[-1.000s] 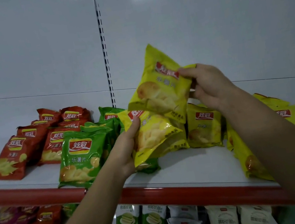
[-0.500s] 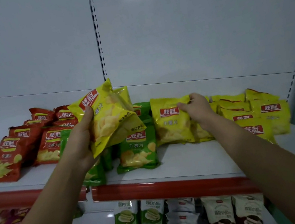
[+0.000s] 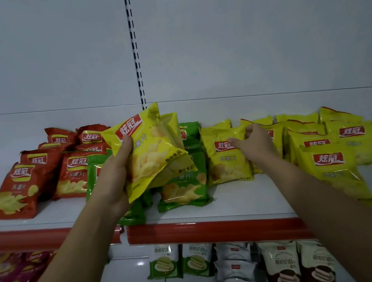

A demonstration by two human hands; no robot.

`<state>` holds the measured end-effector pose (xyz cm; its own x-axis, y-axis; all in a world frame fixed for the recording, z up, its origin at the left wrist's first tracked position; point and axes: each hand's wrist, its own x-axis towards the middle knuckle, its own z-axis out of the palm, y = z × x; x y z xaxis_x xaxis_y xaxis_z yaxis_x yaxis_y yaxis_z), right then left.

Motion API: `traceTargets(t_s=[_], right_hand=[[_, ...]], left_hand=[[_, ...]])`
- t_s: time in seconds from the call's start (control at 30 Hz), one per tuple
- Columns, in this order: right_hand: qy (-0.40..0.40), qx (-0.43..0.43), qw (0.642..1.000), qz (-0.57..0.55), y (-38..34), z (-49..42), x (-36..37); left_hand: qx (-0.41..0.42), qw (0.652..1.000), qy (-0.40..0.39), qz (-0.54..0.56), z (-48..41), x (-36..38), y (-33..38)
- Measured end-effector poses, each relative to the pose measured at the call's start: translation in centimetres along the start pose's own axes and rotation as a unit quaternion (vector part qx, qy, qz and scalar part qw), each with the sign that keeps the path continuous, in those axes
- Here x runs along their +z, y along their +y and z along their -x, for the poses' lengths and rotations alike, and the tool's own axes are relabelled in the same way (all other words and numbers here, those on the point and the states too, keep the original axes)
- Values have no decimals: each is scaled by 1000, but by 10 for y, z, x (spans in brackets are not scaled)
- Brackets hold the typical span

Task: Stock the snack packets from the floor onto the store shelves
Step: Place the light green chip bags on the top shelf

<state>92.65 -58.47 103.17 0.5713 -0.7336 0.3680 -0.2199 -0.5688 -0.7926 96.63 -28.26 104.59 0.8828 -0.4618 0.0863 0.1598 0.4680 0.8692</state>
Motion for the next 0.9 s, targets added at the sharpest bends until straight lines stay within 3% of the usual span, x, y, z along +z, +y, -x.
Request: traceTargets(t_s=[0.3,0.47,0.6,0.73,0.8,0.9], right_hand=[[34,16,999,2,2,1,-6],[70,-81,994,-35,-34,18,-28],[-96,-195,973,-82,-92,41,-52],[-202,-276,930,137,-127,54,-73],[-230,-268,921,161,-131,52,-82],[-266,-213,934,105,-130,47,-97]], left_hand=[[14,998,9,-63,-5,10,-10],[25,995,1,-99,-4,24,-17],[50,988,-19,-147,-5,41,-21],[44,987,-51,-148,-5,59,-26],[33,988,-63,-137,-7,65,-27],[21,987,-106,-118,-5,74,-24]])
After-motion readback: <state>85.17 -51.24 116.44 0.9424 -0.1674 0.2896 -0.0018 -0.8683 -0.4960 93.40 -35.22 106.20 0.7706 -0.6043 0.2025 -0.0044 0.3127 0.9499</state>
